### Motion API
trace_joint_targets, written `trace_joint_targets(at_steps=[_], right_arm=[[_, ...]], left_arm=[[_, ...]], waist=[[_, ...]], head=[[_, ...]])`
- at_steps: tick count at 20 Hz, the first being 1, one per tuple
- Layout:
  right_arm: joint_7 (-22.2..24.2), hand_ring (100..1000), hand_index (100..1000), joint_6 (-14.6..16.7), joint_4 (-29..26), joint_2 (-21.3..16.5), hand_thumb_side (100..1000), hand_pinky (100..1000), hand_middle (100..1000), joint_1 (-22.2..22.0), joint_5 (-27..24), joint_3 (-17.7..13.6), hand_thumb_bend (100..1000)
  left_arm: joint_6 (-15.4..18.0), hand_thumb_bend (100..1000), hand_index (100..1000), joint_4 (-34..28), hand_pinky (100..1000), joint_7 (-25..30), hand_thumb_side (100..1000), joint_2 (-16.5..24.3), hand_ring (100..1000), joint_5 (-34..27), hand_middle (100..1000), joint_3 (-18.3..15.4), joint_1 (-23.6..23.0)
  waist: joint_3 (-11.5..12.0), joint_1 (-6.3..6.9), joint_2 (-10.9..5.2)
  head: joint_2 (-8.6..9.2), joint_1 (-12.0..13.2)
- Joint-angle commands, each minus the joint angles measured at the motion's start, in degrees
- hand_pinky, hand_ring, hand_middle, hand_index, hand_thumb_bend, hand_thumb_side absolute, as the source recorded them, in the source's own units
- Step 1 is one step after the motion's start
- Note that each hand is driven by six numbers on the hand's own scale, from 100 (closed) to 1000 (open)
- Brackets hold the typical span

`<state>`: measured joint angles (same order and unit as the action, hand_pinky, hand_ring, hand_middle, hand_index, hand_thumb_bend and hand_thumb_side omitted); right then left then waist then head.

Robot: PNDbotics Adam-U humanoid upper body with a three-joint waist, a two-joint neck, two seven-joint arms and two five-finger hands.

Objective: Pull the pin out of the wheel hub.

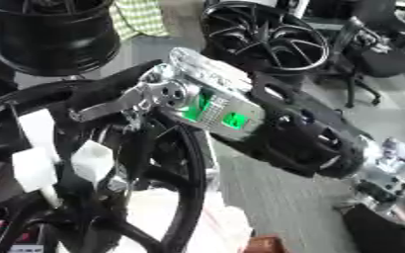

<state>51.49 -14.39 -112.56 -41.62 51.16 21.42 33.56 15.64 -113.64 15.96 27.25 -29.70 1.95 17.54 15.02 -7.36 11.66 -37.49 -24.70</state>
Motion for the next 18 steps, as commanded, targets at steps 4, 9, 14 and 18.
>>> trace_joint_targets(at_steps=[4,9,14,18], right_arm=[[0.48,927,836,3.19,-0.21,-0.29,100,926,816,0.69,2.07,-0.46,406],[0.48,919,818,4.93,-0.09,0.22,100,920,800,0.35,1.41,-0.43,367],[0.06,905,792,4.53,-0.54,0.52,100,915,775,0.31,0.2,-0.8,309],[-1.3,903,789,4.73,-0.03,0.76,100,915,771,-0.04,1.02,-0.59,313]], left_arm=[[-0.39,100,822,-0.95,798,0.5,599,0.31,719,-0.33,765,0.27,0.52],[-0.69,100,822,-0.95,798,0.58,599,0.13,719,-0.24,765,0.32,0.61],[-0.92,100,821,-0.95,797,0.49,600,-0.05,719,-0.17,765,0.35,0.75],[-1.09,100,821,-0.95,797,0.44,599,-0.29,719,-0.14,765,0.37,0.92]], waist=[[0.31,0.68,-0.57],[0.4,0.62,-0.28],[0.57,0.64,-0.11],[0.86,0.6,0.09]], head=[[1.24,-1.35],[1.09,-1.36],[0.71,-1.29],[0.45,-0.47]])
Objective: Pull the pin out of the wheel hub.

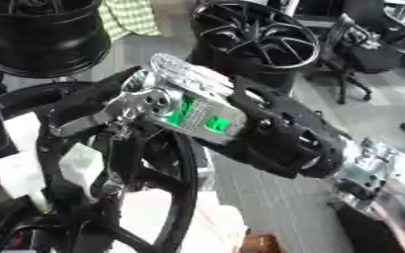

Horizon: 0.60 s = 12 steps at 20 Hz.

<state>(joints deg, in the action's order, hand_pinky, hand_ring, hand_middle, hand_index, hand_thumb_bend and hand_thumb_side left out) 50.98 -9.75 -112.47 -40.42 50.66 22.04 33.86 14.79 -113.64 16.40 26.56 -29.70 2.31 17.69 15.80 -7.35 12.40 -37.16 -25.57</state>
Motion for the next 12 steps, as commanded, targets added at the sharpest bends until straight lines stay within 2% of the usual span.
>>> trace_joint_targets(at_steps=[1,9,12], right_arm=[[-1.09,902,788,0.32,0.07,-0.38,100,916,770,0.38,0.86,-0.78,310],[-3.09,901,793,2.24,1.37,-0.26,100,917,774,0.43,3.24,-0.67,348],[-3.53,899,789,2.69,2.08,-0.09,100,916,771,0.33,3.7,-0.55,337]], left_arm=[[-0.25,100,819,-0.95,797,0.01,598,0.37,718,-0.14,765,0.03,0.83],[-0.37,100,817,-0.95,797,0.28,596,0.23,716,0.76,765,0.18,1.0],[-0.26,100,815,-0.95,798,0.44,595,0.19,715,1.07,765,0.26,1.19]], waist=[[0.17,0.58,-0.55],[0.76,0.39,0.8],[1.0,0.28,1.46]], head=[[0.08,0.52],[0.51,-0.02],[1.08,-0.39]])
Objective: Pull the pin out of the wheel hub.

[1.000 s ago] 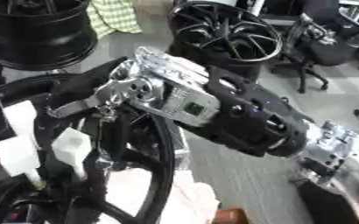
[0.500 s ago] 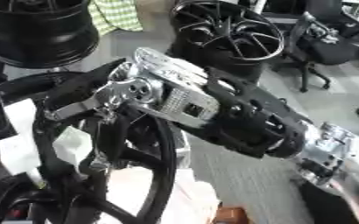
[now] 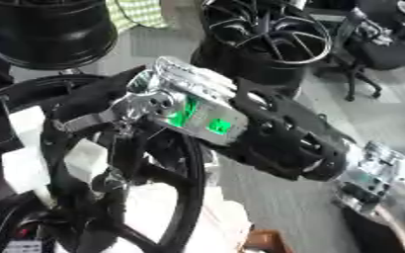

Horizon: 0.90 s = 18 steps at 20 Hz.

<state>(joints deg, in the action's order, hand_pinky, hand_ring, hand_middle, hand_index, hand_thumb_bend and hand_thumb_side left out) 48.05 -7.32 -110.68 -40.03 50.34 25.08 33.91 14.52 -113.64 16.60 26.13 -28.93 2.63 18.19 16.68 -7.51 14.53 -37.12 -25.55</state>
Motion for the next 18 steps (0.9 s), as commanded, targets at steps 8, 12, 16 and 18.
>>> trace_joint_targets(at_steps=[8,12,16,18], right_arm=[[-1.97,893,776,1.16,2.17,-0.1,100,912,758,0.45,1.22,-0.47,310],[-2.22,885,761,1.76,3.01,0.1,100,909,745,0.19,1.61,-0.26,300],[-1.98,887,765,2.6,3.73,0.09,100,910,750,-0.14,1.95,-0.09,326],[-1.73,884,757,3.01,4.1,0.13,100,909,742,-0.25,2.43,-0.11,320]], left_arm=[[0.04,100,815,-0.95,800,0.67,595,0.45,716,0.99,767,0.13,0.85],[0.02,100,815,-0.95,802,0.8,595,0.34,716,1.11,768,0.15,0.91],[0.14,100,816,-0.95,803,0.9,594,0.35,717,1.11,769,0.14,0.99],[0.09,100,816,-0.95,803,1.03,594,0.31,717,1.18,769,0.19,0.93]], waist=[[0.46,0.18,0.38],[0.52,0.16,0.62],[0.58,0.19,0.81],[0.59,0.2,0.93]], head=[[1.87,-0.79],[2.17,-0.91],[2.51,-1.13],[2.55,-1.32]])
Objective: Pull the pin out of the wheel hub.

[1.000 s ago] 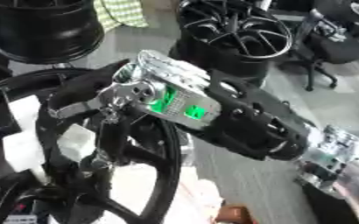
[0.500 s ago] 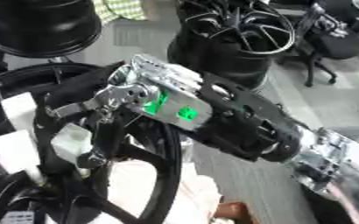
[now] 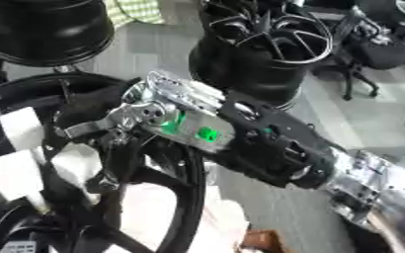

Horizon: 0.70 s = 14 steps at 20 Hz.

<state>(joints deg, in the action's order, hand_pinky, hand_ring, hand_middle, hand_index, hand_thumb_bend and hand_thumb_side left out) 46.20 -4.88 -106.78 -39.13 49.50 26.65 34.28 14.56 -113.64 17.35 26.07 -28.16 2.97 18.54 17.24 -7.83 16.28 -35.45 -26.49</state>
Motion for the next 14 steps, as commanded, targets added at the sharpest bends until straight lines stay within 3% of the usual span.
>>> trace_joint_targets(at_steps=[1,9,14], right_arm=[[0.18,879,744,0.72,0.37,-0.71,100,908,729,0.56,1.02,-0.47,306],[-2.78,821,566,-0.42,0.2,-0.22,100,888,534,0.87,-1.2,-0.7,100],[-5.45,802,514,-1.83,-0.34,-0.37,100,880,476,1.27,-3.21,-0.84,100]], left_arm=[[0.04,100,816,-0.95,804,0.35,594,0.35,717,0.44,769,-0.13,0.57],[-0.15,100,817,-0.95,805,0.53,594,0.26,718,0.31,771,-0.08,0.63],[-0.57,100,817,-0.95,807,0.51,595,0.2,719,0.4,772,-0.1,0.47]], waist=[[0.03,0.53,-0.78],[-0.04,0.56,-0.83],[-0.1,0.55,-1.19]], head=[[0.87,-0.43],[0.56,-0.39],[0.52,-0.46]])
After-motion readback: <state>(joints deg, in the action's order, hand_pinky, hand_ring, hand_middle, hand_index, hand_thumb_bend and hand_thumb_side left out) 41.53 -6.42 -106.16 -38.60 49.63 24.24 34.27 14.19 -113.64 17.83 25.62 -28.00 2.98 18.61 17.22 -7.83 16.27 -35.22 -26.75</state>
